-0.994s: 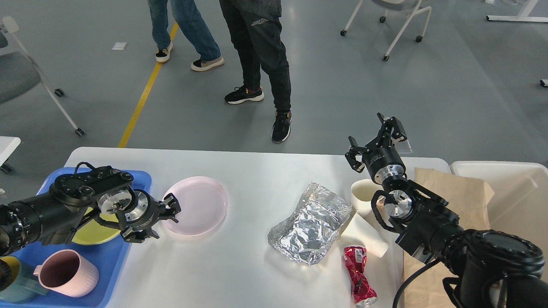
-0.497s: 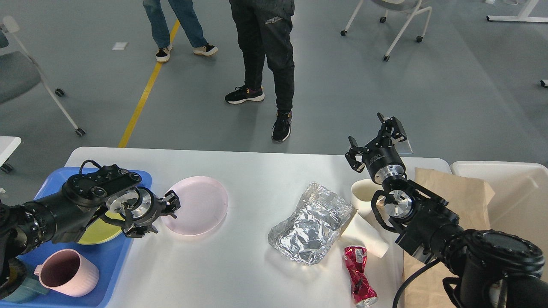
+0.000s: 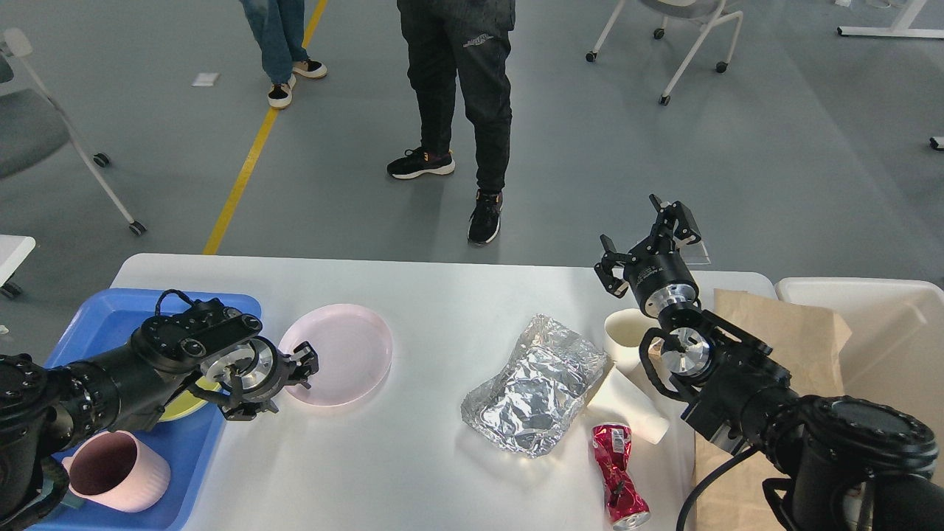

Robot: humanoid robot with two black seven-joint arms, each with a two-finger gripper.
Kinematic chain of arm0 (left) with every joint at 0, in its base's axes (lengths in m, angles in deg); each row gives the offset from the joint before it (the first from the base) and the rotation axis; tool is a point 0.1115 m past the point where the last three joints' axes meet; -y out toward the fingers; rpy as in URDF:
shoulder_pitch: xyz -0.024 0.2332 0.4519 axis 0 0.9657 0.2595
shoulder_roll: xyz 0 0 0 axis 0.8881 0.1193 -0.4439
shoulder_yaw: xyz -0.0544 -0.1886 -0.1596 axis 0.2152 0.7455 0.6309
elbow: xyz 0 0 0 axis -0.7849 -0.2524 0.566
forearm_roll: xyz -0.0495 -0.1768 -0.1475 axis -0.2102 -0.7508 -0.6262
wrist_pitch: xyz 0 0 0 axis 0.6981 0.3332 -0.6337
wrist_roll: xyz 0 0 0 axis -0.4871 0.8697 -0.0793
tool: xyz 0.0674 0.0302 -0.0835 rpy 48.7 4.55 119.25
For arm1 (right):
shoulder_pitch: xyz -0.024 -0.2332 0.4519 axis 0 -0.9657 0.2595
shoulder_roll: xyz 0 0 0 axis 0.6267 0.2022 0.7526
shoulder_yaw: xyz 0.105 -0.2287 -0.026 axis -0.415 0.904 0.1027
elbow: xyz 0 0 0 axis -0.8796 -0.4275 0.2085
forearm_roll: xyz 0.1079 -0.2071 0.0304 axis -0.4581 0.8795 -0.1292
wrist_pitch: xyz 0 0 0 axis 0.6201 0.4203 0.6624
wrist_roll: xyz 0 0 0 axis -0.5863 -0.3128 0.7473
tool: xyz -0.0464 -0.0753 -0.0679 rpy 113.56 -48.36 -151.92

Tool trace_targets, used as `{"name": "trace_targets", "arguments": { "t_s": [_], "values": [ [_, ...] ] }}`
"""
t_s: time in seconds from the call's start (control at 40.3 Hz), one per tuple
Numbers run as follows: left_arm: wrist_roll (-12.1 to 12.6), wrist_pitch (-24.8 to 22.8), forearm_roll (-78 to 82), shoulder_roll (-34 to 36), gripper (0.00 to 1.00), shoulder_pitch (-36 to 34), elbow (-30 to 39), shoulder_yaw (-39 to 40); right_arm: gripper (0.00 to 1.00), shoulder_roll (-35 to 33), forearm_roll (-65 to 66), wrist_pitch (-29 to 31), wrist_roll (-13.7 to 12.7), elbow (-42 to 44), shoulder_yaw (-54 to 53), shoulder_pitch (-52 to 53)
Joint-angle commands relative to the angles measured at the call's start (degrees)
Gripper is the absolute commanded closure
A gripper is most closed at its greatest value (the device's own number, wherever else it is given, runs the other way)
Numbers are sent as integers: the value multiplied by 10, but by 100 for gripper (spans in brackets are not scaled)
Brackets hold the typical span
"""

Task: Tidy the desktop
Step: 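Grasp the rim of the pink plate with the left gripper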

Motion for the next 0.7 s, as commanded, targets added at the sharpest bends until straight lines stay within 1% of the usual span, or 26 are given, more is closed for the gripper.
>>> {"name": "trace_targets", "arguments": {
  "t_s": [0.0,0.124,0.174,0.199,0.248,0.671],
  "values": [
    [1,-2,0,0,47,0,0,0,0,0,0,0,0,0,0,0],
    [2,-15,0,2,59,0,0,0,0,0,0,0,0,0,0,0],
    [3,-20,0,3,62,-1,0,0,0,0,0,0,0,0,0,0],
    [3,-26,0,4,66,-1,0,0,0,0,0,0,0,0,0,0],
    [3,-31,0,5,69,-1,0,0,0,0,0,0,0,0,0,0],
    [4,-53,-1,9,87,-3,0,1,0,0,0,0,0,0,0,0]
  ]
}}
